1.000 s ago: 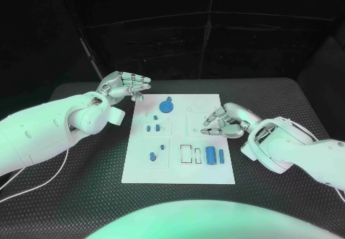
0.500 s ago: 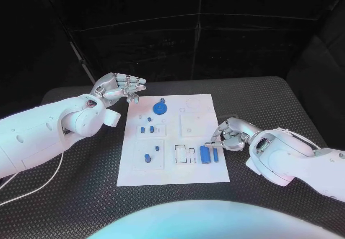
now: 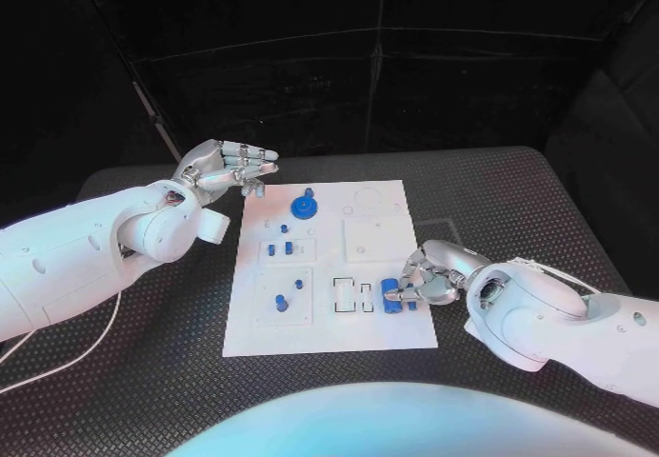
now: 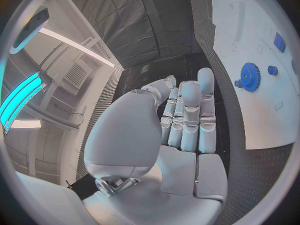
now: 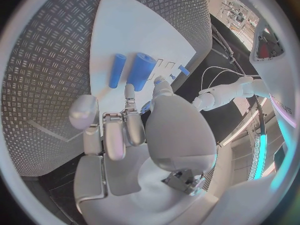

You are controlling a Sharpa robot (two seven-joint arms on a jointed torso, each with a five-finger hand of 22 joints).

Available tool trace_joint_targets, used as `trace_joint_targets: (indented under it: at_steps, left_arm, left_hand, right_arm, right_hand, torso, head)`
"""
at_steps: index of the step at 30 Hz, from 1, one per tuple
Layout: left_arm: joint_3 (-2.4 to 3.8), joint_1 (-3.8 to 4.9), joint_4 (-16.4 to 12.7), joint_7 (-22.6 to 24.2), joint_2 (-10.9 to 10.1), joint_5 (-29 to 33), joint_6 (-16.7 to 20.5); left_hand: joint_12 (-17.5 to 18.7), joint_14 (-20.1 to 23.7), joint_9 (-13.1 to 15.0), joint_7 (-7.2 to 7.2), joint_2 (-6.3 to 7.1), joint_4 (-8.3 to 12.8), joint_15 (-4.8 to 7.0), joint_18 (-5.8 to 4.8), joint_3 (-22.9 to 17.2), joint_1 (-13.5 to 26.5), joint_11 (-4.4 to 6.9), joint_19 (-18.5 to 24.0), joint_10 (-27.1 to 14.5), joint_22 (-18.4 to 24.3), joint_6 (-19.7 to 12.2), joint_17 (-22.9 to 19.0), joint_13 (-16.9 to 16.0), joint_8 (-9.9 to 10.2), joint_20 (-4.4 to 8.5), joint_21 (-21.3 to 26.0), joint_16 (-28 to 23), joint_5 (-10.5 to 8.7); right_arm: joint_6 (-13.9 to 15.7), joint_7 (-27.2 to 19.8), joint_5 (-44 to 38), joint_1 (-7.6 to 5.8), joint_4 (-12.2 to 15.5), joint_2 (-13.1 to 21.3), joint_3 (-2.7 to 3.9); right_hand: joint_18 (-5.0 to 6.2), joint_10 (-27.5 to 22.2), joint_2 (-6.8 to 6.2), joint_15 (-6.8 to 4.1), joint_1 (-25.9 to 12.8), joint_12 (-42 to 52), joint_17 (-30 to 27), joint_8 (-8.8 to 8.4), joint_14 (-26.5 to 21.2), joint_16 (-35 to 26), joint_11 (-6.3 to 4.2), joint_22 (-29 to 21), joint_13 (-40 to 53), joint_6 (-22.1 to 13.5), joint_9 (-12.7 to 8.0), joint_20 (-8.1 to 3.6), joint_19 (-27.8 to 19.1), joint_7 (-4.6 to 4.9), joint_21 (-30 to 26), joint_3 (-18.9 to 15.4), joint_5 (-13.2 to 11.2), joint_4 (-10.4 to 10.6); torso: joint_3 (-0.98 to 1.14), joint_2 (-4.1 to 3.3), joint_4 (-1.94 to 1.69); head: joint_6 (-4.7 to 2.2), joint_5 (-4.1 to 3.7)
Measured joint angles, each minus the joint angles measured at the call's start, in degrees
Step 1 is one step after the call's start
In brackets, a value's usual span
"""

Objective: Assemble the parts on the task board

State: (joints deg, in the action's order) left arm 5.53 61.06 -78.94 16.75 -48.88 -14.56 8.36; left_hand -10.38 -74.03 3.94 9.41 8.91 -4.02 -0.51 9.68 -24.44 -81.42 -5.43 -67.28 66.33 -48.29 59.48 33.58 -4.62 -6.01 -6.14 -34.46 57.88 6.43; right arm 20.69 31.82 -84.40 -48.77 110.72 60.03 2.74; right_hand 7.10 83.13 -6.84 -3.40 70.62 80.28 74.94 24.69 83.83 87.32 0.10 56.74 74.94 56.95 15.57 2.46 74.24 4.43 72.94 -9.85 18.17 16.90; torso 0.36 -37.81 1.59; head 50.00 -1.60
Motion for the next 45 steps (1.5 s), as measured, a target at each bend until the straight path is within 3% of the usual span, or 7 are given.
trace_joint_targets:
  at_steps: [14,20,22,25,32,36,45]
  left_arm:
    - [-0.01,-0.05,0.04,-0.02,0.01,0.00,-0.12]
    - [-0.01,-0.06,0.02,-0.07,-0.07,0.00,-0.23]
    - [-0.01,-0.07,0.01,-0.08,-0.08,0.00,-0.26]
    - [-0.01,-0.07,-0.01,-0.10,-0.11,0.00,-0.30]
    - [-0.01,-0.11,-0.03,-0.11,-0.16,0.00,-0.38]
    - [-0.01,-0.21,-0.02,-0.11,-0.17,0.00,-0.42]
    - [-0.01,-0.47,0.01,-0.12,-0.15,0.00,-0.49]
  left_hand:
    - [0.00,0.00,0.00,0.00,0.00,0.00,0.00,0.00,0.00,0.00,0.00,0.00,0.00,0.04,0.00,-0.03,0.00,0.00,0.00,0.00,0.00,0.00]
    - [0.00,0.00,0.00,0.00,-0.26,0.00,0.00,0.00,0.00,0.26,0.00,0.00,0.00,0.04,0.00,-0.10,0.00,0.00,0.00,0.00,0.00,0.00]
    - [0.00,0.00,0.00,0.00,-0.26,0.00,0.00,0.00,0.00,0.26,0.00,0.00,0.00,0.04,0.00,-0.10,0.00,0.00,0.00,0.00,0.00,0.00]
    - [0.00,0.00,0.00,0.00,-0.26,0.00,0.00,0.00,0.00,0.26,0.00,0.00,0.00,0.04,0.00,-0.10,0.00,0.00,0.00,0.00,0.00,0.00]
    - [0.00,0.00,0.00,0.00,-0.26,0.00,0.00,0.00,0.00,0.26,0.00,0.00,0.00,0.04,0.00,-0.09,0.00,0.01,0.00,0.00,0.00,0.00]
    - [0.00,0.00,0.00,0.00,-0.26,0.00,0.00,0.00,0.00,0.26,0.00,0.00,0.00,0.03,0.00,-0.09,0.00,0.01,0.00,0.00,0.00,0.00]
    - [0.00,0.00,0.00,0.00,-0.26,0.00,0.00,0.00,0.00,0.26,0.00,0.00,0.00,0.03,0.00,-0.09,0.00,0.01,0.00,0.00,0.00,0.00]
  right_arm:
    - [-1.83,2.00,-2.94,0.96,-2.48,-3.12,-0.01]
    - [-2.16,2.38,-3.68,1.38,-3.49,-4.33,0.27]
    - [-2.14,2.39,-3.79,1.53,-3.59,-4.58,0.31]
    - [-1.81,2.34,-3.83,1.70,-3.62,-4.84,0.33]
    - [0.97,1.57,-3.54,2.23,-2.83,-4.35,0.04]
    - [4.04,0.76,-2.98,2.34,-1.62,-3.45,-0.04]
    - [10.16,-1.61,-0.75,2.32,0.74,-3.17,0.04]
  right_hand:
    - [0.01,-0.01,-0.13,-0.21,-0.46,0.00,-0.01,1.08,0.21,0.12,0.00,0.26,-0.01,-0.66,1.01,0.00,0.00,-0.20,0.00,0.00,0.00,0.00]
    - [0.01,-0.01,-0.07,-0.21,-0.52,-0.01,-0.01,2.08,0.21,0.21,0.00,0.29,-0.01,-1.10,1.93,0.00,-0.01,-0.31,0.00,0.00,0.00,0.00]
    - [0.01,0.01,-0.03,-0.20,-0.50,-0.01,-0.01,2.92,0.21,0.21,-0.01,0.34,-0.01,-1.34,2.42,0.00,-0.01,-0.46,0.02,-0.01,0.74,0.01]
    - [0.01,0.20,1.05,-0.20,-0.07,-0.01,-0.01,4.04,0.21,0.21,-0.21,0.51,-0.01,-1.85,3.35,0.00,-0.01,-0.35,0.24,0.09,2.48,-0.09]
    - [0.02,0.72,3.08,-0.61,1.97,0.26,-0.02,5.78,0.20,0.43,-0.73,1.30,-0.01,-2.88,4.93,-0.41,0.40,-0.59,0.72,0.30,6.84,-0.31]
    - [0.02,0.72,3.48,-0.61,2.45,0.26,-0.02,6.74,0.20,0.67,-0.73,1.48,-0.01,-3.01,6.09,-0.42,0.41,-0.51,0.74,0.30,8.82,-0.31]
    - [0.01,0.72,4.16,-0.61,3.14,0.26,-0.02,7.19,0.20,0.67,-0.72,1.68,-0.02,-3.33,6.48,-0.42,0.41,-0.86,0.94,0.28,10.61,-0.30]
  torso:
    - [-0.04,-0.10,-0.07]
    - [-0.07,-0.11,-0.10]
    - [-0.09,-0.11,-0.10]
    - [-0.09,-0.11,-0.07]
    - [-0.07,-0.05,0.04]
    - [-0.05,-0.01,0.06]
    - [-0.10,0.01,0.06]
  head:
    - [0.00,0.25]
    - [0.00,0.53]
    - [0.00,0.63]
    - [0.00,0.70]
    - [0.00,0.90]
    - [0.00,0.92]
    - [0.00,1.16]
